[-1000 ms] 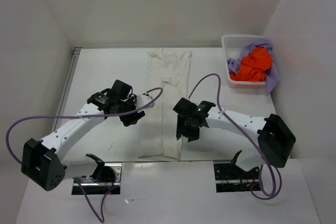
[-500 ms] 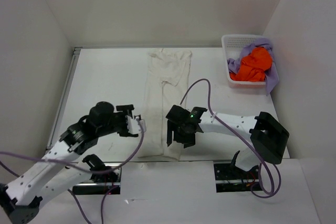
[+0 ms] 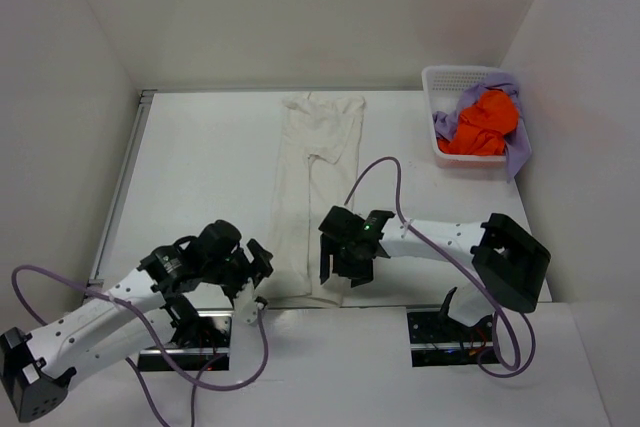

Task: Fold and stack the t-shirts
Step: Grab the bottom of the folded rectangular tshirt with both arms

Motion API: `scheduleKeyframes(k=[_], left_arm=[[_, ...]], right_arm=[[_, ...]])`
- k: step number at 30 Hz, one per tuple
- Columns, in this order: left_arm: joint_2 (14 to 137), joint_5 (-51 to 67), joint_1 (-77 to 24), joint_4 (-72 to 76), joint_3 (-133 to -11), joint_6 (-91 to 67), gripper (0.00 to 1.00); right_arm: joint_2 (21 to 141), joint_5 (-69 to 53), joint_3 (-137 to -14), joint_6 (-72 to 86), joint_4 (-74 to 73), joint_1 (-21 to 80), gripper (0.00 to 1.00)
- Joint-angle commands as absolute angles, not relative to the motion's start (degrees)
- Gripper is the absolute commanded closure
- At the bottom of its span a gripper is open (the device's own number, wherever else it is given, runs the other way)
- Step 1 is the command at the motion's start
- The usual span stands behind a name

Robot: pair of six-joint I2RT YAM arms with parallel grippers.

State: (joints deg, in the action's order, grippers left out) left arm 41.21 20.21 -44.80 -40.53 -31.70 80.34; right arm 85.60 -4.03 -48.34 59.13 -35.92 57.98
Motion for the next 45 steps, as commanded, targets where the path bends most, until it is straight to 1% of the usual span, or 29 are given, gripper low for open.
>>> scheduleKeyframes(k=[1,7,13,16,19,20,24,25,26,28,29,30,31,32,33,34,35,37,38,40,41,42,44,45], left_arm=[[38.6,21.6,-45.0,-42.3,-29.0,99.1,0.17],[38.1,22.9,-45.7,-41.0,-24.7,108.4,0.17],[34.5,22.2,-47.8,-36.9,-17.8,112.3,0.22],[37.5,21.1,-49.3,-31.7,-16.5,112.3,0.23],[45.8,18.8,-49.3,-28.9,-17.7,112.9,0.25],[50.8,18.8,-49.9,-28.9,-19.9,112.9,0.25],[62.7,15.1,-51.6,-28.3,-25.5,111.8,0.35],[64.6,13.8,-51.6,-28.3,-26.5,111.8,0.4],[67.1,13.8,-52.3,-29.1,-27.5,111.0,0.43],[67.7,13.8,-53.0,-30.9,-28.7,111.0,0.51],[66.5,13.8,-53.0,-31.5,-28.7,111.0,0.62],[65.6,14.4,-53.8,-32.7,-28.7,111.0,0.7],[62.8,15.6,-54.5,-33.5,-28.0,111.0,0.76],[61.1,16.5,-54.5,-34.4,-27.2,111.0,0.79],[59.4,17.4,-55.1,-36.0,-26.6,111.0,0.83],[56.4,18.1,-55.1,-36.7,-26.0,111.0,0.85],[55.1,18.7,-55.1,-36.7,-25.5,110.5,0.87],[54.2,18.7,-55.1,-36.7,-25.0,110.0,0.9],[54.2,18.7,-55.1,-36.7,-25.0,109.4,0.92],[54.8,18.7,-55.1,-36.7,-25.0,108.9,0.93],[54.8,18.7,-55.1,-36.7,-25.0,108.9,0.93],[54.8,18.7,-55.1,-36.7,-25.0,108.9,0.93],[53.9,18.7,-55.1,-36.7,-25.0,108.9,0.93],[53.1,19.2,-55.1,-36.7,-24.4,109.5,0.93]], right_arm=[[86.4,-4.2,-48.1,59.0,-32.8,58.1,0.19],[88.2,-4.8,-48.6,58.4,-32.3,58.1,0.19],[91.0,-6.6,-49.1,56.6,-32.3,57.6,0.19],[91.5,-7.1,-49.1,56.1,-33.0,57.6,0.19],[91.5,-7.7,-48.6,56.1,-33.6,57.0,0.19],[91.5,-7.7,-48.6,56.1,-33.6,57.0,0.19],[91.5,-7.7,-48.6,56.1,-34.1,57.0,0.19],[91.0,-7.7,-48.6,56.1,-34.1,57.0,0.19],[91.0,-7.7,-48.6,56.1,-34.1,57.0,0.19],[90.3,-7.7,-48.6,56.8,-34.6,57.0,0.22],[90.3,-7.7,-48.6,56.8,-34.6,56.5,0.23],[89.7,-7.7,-48.6,57.3,-34.6,56.5,0.24],[89.6,-7.7,-48.1,57.3,-34.6,56.5,0.29],[89.6,-7.7,-48.1,57.3,-34.6,56.5,0.32],[89.6,-7.7,-48.1,57.3,-34.6,56.5,0.37],[89.6,-7.7,-47.6,57.3,-34.1,56.5,0.44],[89.6,-7.7,-47.5,57.3,-34.1,56.5,0.56],[89.6,-8.3,-47.5,57.3,-34.1,56.5,0.68],[89.6,-8.3,-47.5,57.3,-34.7,56.0,0.76],[88.3,-8.3,-46.4,57.3,-35.6,56.0,0.81],[88.2,-8.3,-46.4,57.3,-36.4,56.0,0.81],[87.4,-8.3,-45.7,57.3,-37.0,56.0,0.88],[86.8,-8.3,-45.2,57.3,-37.6,55.4,0.94],[86.8,-7.7,-45.2,56.8,-38.7,54.8,1.0]])
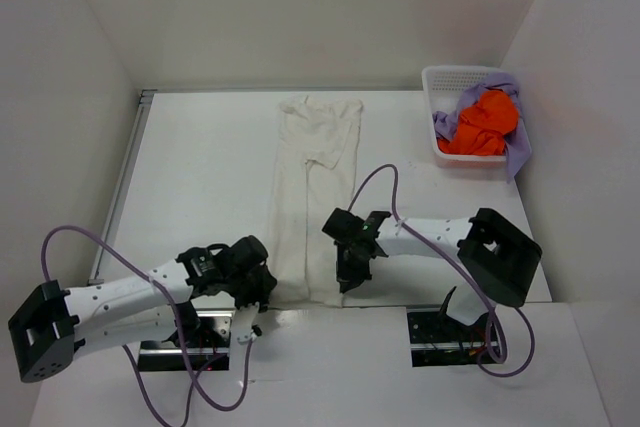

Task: Fold and stack the t-shirts
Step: Grab the bottom of the folded rectangular tshirt with both arms

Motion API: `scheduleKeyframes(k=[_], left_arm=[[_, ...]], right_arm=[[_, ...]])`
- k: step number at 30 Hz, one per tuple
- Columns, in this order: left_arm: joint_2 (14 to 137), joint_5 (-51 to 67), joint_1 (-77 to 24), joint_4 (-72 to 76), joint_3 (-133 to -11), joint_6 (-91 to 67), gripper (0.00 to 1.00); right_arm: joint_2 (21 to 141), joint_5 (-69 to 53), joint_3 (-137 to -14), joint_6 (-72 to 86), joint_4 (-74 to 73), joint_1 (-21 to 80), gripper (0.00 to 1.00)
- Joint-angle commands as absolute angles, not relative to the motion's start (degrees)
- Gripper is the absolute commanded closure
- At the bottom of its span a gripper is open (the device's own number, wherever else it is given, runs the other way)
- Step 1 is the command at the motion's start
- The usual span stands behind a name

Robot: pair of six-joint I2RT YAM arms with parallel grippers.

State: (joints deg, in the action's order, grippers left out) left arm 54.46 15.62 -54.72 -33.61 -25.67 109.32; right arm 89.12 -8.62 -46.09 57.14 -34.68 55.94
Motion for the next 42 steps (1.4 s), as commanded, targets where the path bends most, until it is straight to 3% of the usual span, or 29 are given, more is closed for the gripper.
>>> scheduleKeyframes(k=[1,5,6,7,8,10,12,18,24,28,29,32,35,40,42], left_arm=[[51.1,19.2,-55.1,-37.3,-24.4,109.5,0.93],[46.3,20.4,-55.1,-37.8,-22.2,110.1,0.87],[45.7,20.4,-55.1,-37.8,-21.7,110.7,0.84],[45.1,21.1,-55.1,-37.8,-21.1,110.7,0.79],[44.4,21.1,-55.1,-37.8,-21.1,111.5,0.72],[44.4,21.6,-55.1,-37.8,-21.1,111.5,0.63],[44.4,21.6,-55.1,-37.8,-21.1,111.5,0.51],[46.9,23.4,-56.3,-37.8,-21.1,112.2,0.44],[50.3,23.4,-57.5,-37.8,-22.1,112.2,0.47],[51.6,25.1,-58.9,-37.8,-22.7,111.7,0.59],[51.6,25.1,-58.9,-38.3,-22.7,110.9,0.68],[53.7,25.7,-58.9,-38.3,-23.7,108.8,0.78],[55.6,25.7,-58.9,-37.0,-24.4,105.2,0.83],[62.9,21.3,-58.9,-28.3,-30.0,86.4,0.94],[63.5,21.4,-58.3,-27.8,-32.7,83.1,0.94]], right_arm=[[86.8,-7.7,-45.2,56.8,-39.2,54.8,1.0],[84.4,-7.0,-44.0,56.8,-39.8,53.6,0.99],[83.5,-7.0,-43.5,56.8,-39.8,53.0,0.92],[83.5,-8.3,-43.5,56.8,-38.8,53.0,0.67],[82.6,-9.5,-43.5,56.2,-37.9,53.0,0.54],[81.7,-10.9,-43.5,55.6,-37.2,53.0,0.39],[80.9,-11.5,-44.8,54.8,-37.2,53.0,0.39],[82.3,-16.5,-43.6,52.1,-36.5,53.5,0.38],[86.7,-19.6,-44.2,48.7,-35.9,54.1,0.44],[90.4,-21.0,-45.0,45.9,-35.3,54.1,0.48],[91.9,-21.0,-45.8,45.2,-35.3,54.1,0.51],[93.0,-22.1,-46.4,43.8,-35.3,54.1,0.73],[94.2,-22.1,-47.6,42.7,-35.3,54.1,0.97],[93.6,-20.7,-50.7,42.2,-37.3,52.1,1.0],[92.6,-20.7,-51.8,41.6,-38.2,50.7,1.0]])
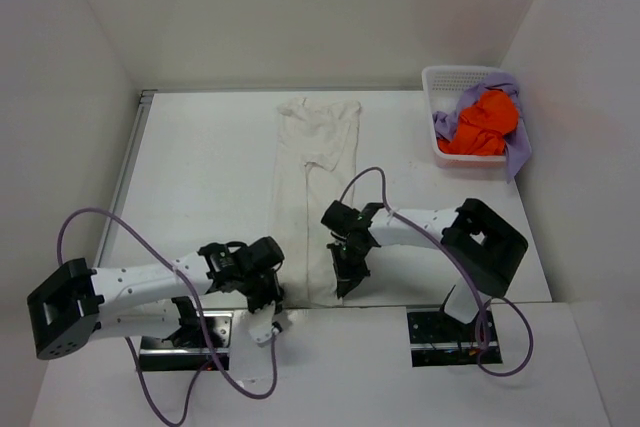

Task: Fold and stack the t-shirts
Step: Grab the bottom of the folded rectangular tshirt with both arms, then fold the folded rectangular tshirt in 1/3 of the way

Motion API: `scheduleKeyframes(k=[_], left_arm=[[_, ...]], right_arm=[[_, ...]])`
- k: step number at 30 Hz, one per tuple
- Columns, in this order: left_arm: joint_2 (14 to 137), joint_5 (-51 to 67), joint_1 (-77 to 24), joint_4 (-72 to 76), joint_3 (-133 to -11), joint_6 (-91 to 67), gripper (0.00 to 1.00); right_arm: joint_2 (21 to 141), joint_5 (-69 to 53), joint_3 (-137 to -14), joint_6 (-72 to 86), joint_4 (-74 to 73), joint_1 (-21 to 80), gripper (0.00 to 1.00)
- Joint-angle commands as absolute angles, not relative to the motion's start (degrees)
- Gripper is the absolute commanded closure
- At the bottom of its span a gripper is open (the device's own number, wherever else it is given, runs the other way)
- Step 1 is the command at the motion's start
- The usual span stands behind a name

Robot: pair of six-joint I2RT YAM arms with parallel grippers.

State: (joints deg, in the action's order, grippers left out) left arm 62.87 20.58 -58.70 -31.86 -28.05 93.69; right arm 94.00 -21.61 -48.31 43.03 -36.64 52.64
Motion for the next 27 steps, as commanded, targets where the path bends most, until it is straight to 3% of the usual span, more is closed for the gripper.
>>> scheduleKeyframes(k=[1,6,10,17,27], left_arm=[[63.5,22.0,-57.7,-27.8,-34.5,81.3,0.94],[62.8,23.3,-54.1,-33.1,-42.1,75.6,0.97],[65.1,25.0,-43.8,-33.8,-49.1,74.3,0.97],[78.2,29.4,-29.6,-28.2,-60.2,67.9,0.97],[89.3,28.9,-22.9,-18.6,-66.2,65.0,0.98]], right_arm=[[91.9,-20.7,-53.6,40.8,-39.6,49.9,1.0],[90.3,-17.8,-61.5,36.3,-45.3,43.5,1.0],[91.0,-17.1,-65.8,32.7,-46.1,37.6,1.0],[101.3,-15.4,-76.5,27.7,-43.2,30.3,1.0],[115.6,-17.6,-93.3,24.9,-40.9,24.4,1.0]])
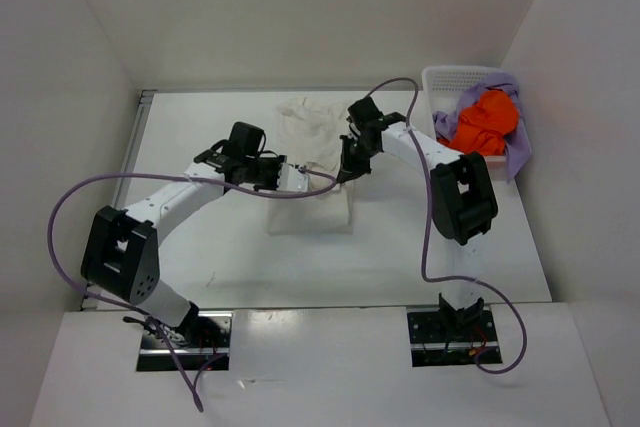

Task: Fold and stack the t-shirts
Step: Fold the folded rectangular tshirt in 1/3 of the way

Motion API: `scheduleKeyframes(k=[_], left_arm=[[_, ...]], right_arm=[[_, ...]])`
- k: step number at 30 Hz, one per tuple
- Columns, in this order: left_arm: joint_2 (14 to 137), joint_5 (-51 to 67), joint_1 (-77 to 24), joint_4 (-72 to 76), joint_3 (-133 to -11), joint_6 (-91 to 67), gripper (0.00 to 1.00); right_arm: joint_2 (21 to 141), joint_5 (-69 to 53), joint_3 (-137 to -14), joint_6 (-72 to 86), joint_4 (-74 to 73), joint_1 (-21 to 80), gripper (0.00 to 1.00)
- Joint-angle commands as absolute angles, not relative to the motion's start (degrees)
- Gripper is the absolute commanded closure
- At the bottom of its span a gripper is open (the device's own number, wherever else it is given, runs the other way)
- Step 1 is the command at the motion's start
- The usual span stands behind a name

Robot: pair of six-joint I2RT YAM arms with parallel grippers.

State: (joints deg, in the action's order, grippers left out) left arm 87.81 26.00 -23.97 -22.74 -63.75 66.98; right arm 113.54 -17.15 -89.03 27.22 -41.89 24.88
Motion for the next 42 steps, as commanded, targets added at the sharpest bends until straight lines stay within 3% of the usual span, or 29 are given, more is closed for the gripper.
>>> scheduleKeyframes(k=[1,14,15,17,18,21,22,24,28,32,35,36,39,41,42], left_arm=[[90.5,28.9,-22.9,-17.8,-66.2,64.5,0.98],[98.1,28.4,-22.4,-6.4,-64.6,65.1,0.93],[98.1,27.9,-22.4,-5.6,-64.6,65.1,0.93],[98.7,26.8,-22.4,-4.5,-64.6,65.6,0.89],[98.7,26.2,-22.4,-4.0,-64.6,65.7,0.87],[98.7,22.2,-21.8,-1.2,-64.1,64.8,0.76],[98.7,19.3,-21.3,0.7,-64.1,63.6,0.67],[98.2,16.4,-20.7,2.9,-64.1,62.4,0.45],[96.1,12.7,-20.1,4.3,-64.1,61.0,0.32],[93.3,9.4,-20.1,0.9,-66.4,60.3,0.32],[88.8,9.4,-19.1,-5.3,-65.2,63.0,0.32],[85.9,9.4,-19.1,-7.8,-64.1,63.0,0.32],[81.7,11.7,-19.6,-14.0,-60.7,63.6,0.32],[78.9,13.7,-21.2,-19.0,-59.0,66.7,0.32],[77.1,14.2,-24.0,-22.9,-57.3,72.5,0.32]], right_arm=[[116.9,-17.6,-93.9,24.9,-40.9,23.5,1.0],[120.5,-16.5,-95.0,25.6,-41.0,20.0,1.0],[121.1,-16.5,-95.0,26.1,-41.0,20.0,0.96],[121.7,-17.0,-96.9,26.1,-41.0,19.4,0.66],[122.4,-17.1,-97.8,26.1,-40.4,19.4,0.59],[123.0,-14.2,-103.0,26.1,-41.7,18.9,0.51],[123.0,-13.2,-104.2,26.1,-42.5,18.3,0.49],[122.2,-9.1,-107.1,26.1,-43.6,17.7,0.49],[116.8,-2.9,-107.1,25.5,-44.1,17.1,0.48],[110.1,-7.7,-98.8,24.9,-40.5,18.2,0.48],[107.8,-7.5,-93.3,24.3,-40.0,21.2,0.62],[107.8,-7.5,-92.1,24.3,-40.0,23.2,0.72],[109.1,-11.2,-89.6,25.0,-38.6,24.5,0.84],[109.7,-11.9,-88.2,26.3,-39.3,24.5,0.84],[108.6,-11.3,-87.1,26.3,-39.3,24.5,0.78]])
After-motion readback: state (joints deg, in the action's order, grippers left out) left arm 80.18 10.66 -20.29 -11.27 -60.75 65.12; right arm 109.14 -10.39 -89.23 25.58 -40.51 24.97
